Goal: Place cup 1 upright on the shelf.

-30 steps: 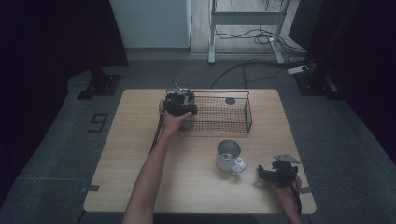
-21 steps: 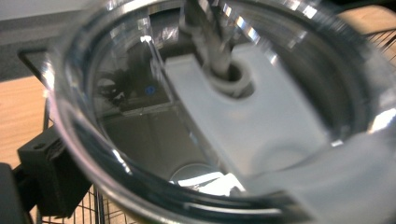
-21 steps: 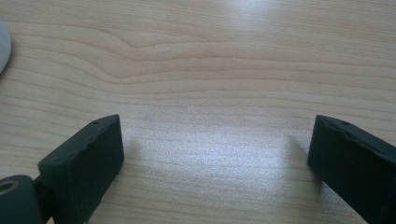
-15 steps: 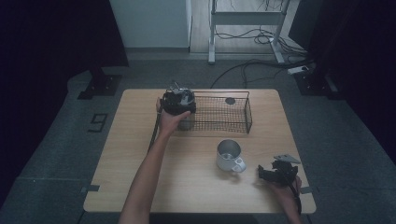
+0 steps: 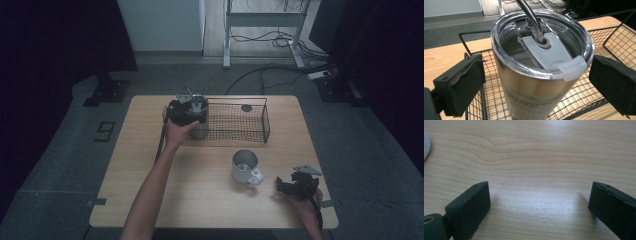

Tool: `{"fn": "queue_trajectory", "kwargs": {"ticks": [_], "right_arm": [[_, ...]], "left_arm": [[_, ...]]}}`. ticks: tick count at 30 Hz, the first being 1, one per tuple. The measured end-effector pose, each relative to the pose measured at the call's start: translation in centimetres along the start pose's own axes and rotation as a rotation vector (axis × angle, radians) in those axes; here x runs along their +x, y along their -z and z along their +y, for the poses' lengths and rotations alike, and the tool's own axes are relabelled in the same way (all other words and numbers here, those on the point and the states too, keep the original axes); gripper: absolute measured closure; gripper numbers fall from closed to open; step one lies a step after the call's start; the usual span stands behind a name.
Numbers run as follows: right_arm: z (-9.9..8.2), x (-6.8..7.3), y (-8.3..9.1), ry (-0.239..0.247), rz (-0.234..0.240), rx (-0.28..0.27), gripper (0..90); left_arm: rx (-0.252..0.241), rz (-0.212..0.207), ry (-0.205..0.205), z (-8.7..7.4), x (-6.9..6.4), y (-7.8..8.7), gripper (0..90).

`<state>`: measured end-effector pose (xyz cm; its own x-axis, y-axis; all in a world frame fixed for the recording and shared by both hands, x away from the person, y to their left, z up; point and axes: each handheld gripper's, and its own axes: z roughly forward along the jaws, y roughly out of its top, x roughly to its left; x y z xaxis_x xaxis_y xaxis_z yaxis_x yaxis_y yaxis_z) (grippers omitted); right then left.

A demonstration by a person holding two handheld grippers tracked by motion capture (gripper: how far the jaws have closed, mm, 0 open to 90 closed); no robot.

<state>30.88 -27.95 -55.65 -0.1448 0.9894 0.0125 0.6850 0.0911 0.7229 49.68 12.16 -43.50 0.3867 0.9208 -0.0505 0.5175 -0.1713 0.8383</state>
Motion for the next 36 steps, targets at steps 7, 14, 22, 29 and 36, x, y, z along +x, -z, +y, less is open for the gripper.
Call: {"fn": "queue_trajectory", "kwargs": {"ticks": [7,14,22,29,36], "right_arm": [[0.0,0.0,0.0,0.0,0.0,0.0,3.4],[0.0,0.0,0.0,0.001,0.0,-0.001,3.4],[0.0,0.0,0.0,0.0,0.0,0.0,3.4],[0.0,0.0,0.0,0.0,0.0,-0.001,3.5],[0.0,0.0,0.0,0.0,0.002,0.001,3.8]], "left_arm": [[-0.013,-0.016,0.002,-0.5,0.4,1.8,1.1],[-0.028,-0.052,-0.005,-1.9,0.8,3.7,1.8],[-0.016,-0.077,-0.024,-3.7,1.3,5.9,2.1],[-0.007,-0.067,-0.047,-5.6,1.4,7.6,2.5],[0.015,-0.058,-0.08,-8.0,1.2,8.6,2.7]]}}
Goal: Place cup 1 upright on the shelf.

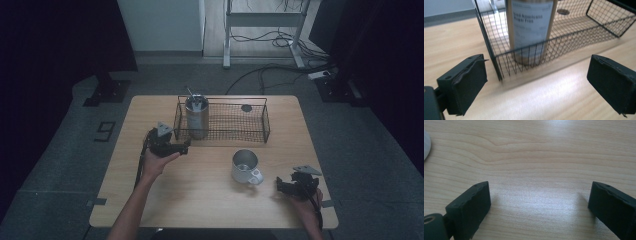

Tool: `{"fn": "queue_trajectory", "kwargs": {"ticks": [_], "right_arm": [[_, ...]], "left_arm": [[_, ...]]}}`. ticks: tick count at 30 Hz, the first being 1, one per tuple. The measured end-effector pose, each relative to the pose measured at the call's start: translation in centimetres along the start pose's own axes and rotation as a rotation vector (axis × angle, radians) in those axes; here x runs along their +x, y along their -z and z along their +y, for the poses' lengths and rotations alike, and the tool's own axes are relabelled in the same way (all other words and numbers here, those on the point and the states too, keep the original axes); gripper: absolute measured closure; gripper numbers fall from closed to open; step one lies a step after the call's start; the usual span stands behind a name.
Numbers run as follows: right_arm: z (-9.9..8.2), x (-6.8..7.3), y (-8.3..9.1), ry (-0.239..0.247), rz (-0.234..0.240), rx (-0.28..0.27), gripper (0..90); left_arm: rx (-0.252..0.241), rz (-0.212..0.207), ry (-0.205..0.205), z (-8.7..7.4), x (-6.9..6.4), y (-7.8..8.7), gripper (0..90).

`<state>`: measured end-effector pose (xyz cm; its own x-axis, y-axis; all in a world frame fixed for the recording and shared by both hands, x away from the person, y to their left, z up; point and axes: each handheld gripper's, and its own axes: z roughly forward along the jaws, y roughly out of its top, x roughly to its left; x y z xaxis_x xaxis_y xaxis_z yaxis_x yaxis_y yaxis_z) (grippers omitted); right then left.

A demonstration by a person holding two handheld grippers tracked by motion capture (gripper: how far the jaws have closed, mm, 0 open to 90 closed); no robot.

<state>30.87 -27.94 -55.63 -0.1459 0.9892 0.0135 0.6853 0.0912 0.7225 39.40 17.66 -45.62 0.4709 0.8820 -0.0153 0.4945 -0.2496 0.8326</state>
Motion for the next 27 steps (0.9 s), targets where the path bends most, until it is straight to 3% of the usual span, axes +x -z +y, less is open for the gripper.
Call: {"fn": "queue_trajectory", "kwargs": {"ticks": [3,11,27], "right_arm": [[0.0,0.0,0.0,0.0,0.0,0.0,3.9],[0.0,0.0,0.0,0.002,0.001,-0.001,4.1],[0.0,0.0,0.0,0.003,0.002,-0.001,4.4]], "left_arm": [[-0.001,-0.013,0.004,-0.9,-0.2,0.4,3.7],[0.028,-0.007,-0.041,-3.0,-1.1,0.9,4.3],[0.092,-0.018,-0.019,-7.8,-1.5,1.8,5.4]]}}
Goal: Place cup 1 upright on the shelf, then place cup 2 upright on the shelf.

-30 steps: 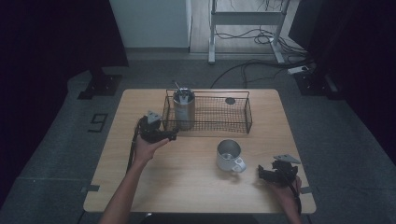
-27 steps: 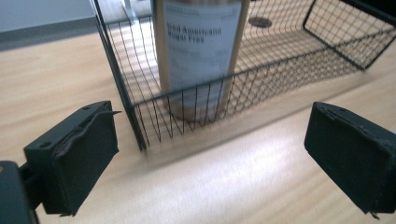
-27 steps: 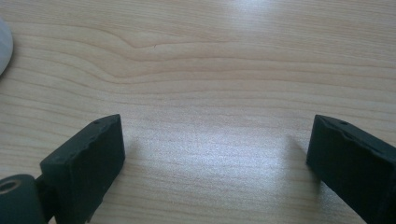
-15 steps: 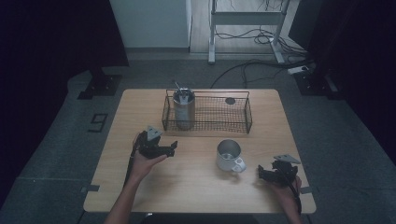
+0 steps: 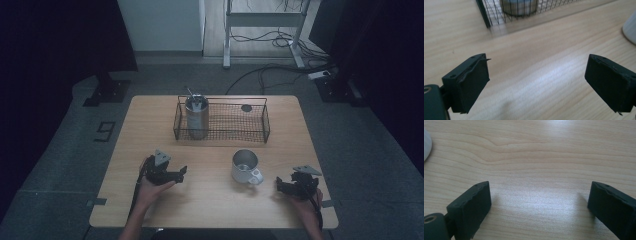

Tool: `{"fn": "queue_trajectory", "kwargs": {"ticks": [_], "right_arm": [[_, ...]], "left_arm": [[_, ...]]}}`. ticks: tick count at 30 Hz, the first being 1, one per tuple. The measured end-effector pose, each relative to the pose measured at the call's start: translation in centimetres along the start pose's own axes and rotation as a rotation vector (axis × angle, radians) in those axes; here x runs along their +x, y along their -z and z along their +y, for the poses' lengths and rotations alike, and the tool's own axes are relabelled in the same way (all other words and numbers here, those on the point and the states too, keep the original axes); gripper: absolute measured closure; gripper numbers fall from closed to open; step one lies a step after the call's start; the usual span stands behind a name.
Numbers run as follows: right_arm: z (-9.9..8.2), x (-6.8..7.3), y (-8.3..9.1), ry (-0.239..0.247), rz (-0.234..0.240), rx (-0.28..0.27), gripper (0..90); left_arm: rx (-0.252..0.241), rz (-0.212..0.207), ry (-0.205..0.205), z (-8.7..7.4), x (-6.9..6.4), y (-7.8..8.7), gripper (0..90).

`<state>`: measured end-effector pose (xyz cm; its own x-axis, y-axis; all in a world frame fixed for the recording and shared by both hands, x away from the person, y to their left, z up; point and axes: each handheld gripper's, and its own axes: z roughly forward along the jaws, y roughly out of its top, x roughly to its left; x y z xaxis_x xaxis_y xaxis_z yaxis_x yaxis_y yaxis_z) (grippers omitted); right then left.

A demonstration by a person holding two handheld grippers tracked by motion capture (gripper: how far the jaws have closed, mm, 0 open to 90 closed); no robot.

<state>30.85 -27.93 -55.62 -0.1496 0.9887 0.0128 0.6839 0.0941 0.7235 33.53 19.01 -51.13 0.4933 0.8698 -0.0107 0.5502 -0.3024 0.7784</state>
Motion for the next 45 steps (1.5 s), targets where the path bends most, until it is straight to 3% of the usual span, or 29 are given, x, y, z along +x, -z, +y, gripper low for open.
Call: {"fn": "queue_trajectory", "kwargs": {"ticks": [13,22,30,38,45], "right_arm": [[0.0,0.0,0.0,0.0,0.0,0.0,4.4],[0.0,0.0,0.0,0.0,0.002,-0.003,6.1],[-0.2,-0.3,0.7,-0.009,-0.008,-0.054,9.5],[0.5,-0.6,2.4,-0.064,0.053,-0.145,12.4],[1.0,0.5,3.5,-0.057,0.103,-0.179,12.4]], "left_arm": [[0.018,0.019,-0.015,-0.8,-0.1,-0.3,5.9],[0.015,0.028,0.009,-1.5,0.0,0.0,5.9],[0.024,0.035,-0.004,-1.9,-0.3,-0.1,5.9],[0.03,0.021,-0.023,-2.0,-1.0,-0.1,5.8],[0.028,0.006,-0.029,-1.9,-1.3,0.1,5.8]]}}
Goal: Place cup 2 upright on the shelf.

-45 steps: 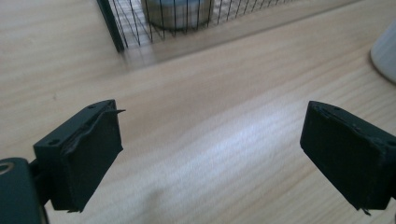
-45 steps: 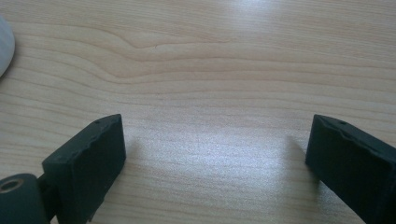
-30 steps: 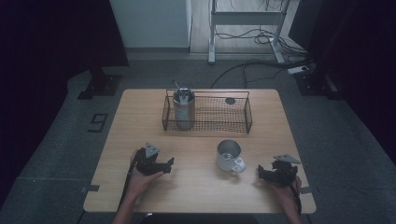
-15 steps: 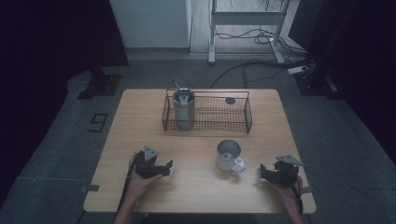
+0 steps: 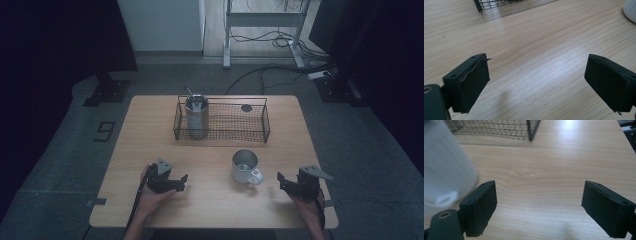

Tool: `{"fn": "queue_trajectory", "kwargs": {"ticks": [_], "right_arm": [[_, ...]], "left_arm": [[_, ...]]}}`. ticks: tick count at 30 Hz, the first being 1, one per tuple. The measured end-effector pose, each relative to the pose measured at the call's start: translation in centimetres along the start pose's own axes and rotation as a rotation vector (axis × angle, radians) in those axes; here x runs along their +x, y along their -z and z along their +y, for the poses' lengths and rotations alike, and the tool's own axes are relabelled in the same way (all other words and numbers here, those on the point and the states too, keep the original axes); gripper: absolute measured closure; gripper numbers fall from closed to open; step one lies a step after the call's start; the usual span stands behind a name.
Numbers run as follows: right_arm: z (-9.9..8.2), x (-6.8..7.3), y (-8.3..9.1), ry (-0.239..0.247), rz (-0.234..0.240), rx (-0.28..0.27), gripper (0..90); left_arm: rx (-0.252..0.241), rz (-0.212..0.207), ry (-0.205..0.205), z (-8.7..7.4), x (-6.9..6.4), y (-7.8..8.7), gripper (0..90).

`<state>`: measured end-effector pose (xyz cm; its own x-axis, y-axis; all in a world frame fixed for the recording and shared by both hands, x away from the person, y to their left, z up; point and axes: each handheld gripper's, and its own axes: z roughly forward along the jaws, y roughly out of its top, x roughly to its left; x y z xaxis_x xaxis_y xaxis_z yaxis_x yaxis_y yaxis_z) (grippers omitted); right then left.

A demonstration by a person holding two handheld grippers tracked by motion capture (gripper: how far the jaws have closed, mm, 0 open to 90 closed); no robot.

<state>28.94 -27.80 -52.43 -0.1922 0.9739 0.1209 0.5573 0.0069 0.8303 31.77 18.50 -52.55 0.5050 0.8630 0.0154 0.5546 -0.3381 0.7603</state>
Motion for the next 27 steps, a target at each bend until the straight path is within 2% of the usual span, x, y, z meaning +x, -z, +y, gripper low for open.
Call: {"fn": "queue_trajectory", "kwargs": {"ticks": [13,20,27], "right_arm": [[1.3,2.3,1.2,0.002,0.095,-0.044,12.3],[2.1,3.9,1.6,0.033,0.142,-0.058,12.0],[3.3,6.1,1.4,0.078,0.182,-0.059,10.1]], "left_arm": [[0.014,-0.011,0.0,-0.2,-0.2,-0.2,5.9],[0.02,-0.012,0.012,-0.4,0.0,-0.1,6.0],[0.021,-0.019,0.022,-0.6,0.2,0.2,6.2]]}}
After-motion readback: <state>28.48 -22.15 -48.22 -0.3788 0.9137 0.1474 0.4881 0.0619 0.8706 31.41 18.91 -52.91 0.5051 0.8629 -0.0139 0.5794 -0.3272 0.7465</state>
